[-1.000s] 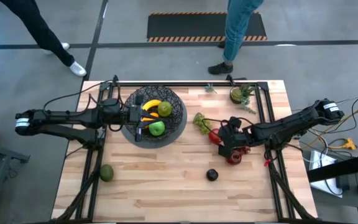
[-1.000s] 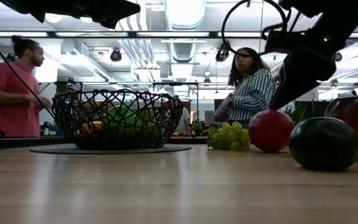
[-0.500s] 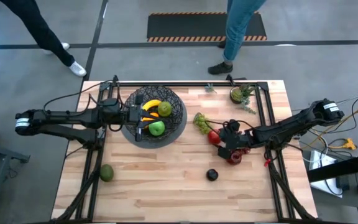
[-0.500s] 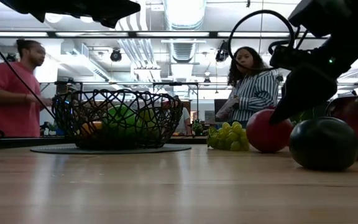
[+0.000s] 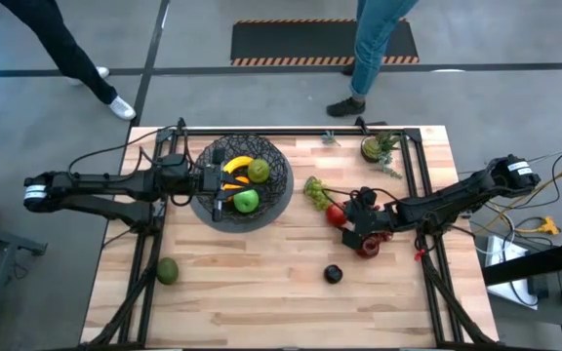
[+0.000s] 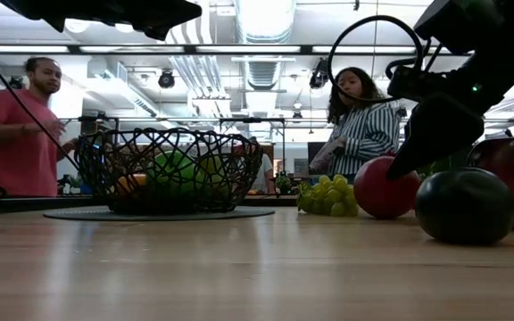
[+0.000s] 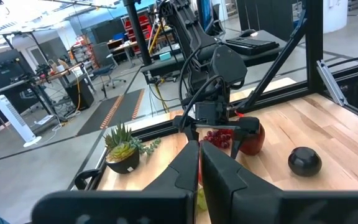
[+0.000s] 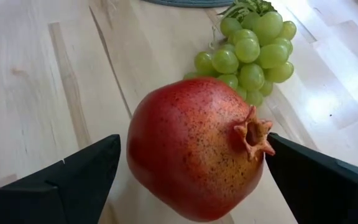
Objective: Build produce basket
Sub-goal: Put the pomegranate into the basket
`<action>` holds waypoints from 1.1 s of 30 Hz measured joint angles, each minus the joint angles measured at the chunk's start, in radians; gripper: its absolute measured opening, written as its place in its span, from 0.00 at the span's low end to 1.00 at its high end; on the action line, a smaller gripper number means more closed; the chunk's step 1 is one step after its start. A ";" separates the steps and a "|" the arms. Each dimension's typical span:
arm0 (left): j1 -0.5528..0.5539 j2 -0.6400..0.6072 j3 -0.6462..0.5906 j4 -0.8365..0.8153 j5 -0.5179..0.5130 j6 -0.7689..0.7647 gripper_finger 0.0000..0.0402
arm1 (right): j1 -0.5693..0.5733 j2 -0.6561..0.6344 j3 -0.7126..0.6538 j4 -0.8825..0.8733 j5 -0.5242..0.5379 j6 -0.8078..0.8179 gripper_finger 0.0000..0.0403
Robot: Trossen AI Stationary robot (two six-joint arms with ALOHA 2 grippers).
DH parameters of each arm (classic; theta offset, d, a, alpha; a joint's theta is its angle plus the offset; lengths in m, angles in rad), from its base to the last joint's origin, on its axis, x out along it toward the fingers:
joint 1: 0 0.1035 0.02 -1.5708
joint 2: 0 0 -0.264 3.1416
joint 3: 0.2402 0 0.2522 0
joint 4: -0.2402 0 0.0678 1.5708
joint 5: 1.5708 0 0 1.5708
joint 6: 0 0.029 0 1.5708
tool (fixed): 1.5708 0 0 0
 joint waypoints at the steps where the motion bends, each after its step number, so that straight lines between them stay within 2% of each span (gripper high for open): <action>1: 0.000 0.000 0.000 0.000 0.000 0.000 0.00 | 0.000 0.000 0.000 0.000 0.000 -0.001 0.93; 10: 0.000 0.000 0.000 0.000 0.000 0.000 0.00 | 0.000 0.000 0.000 0.001 0.000 -0.008 0.74; 19: 0.000 0.000 0.001 0.004 -0.002 0.002 0.00 | 0.000 -0.011 0.011 -0.028 0.002 -0.015 0.73; 24: 0.000 -0.004 0.002 0.058 -0.006 0.013 0.00 | 0.000 -0.060 0.124 -0.205 0.003 -0.017 0.73; 28: 0.001 -0.016 0.004 0.063 -0.066 0.038 0.00 | 0.000 -0.079 0.251 -0.339 0.004 -0.037 0.73; 33: 0.005 -0.044 0.001 0.065 -0.136 0.040 0.00 | 0.000 -0.057 0.400 -0.377 0.007 -0.112 0.73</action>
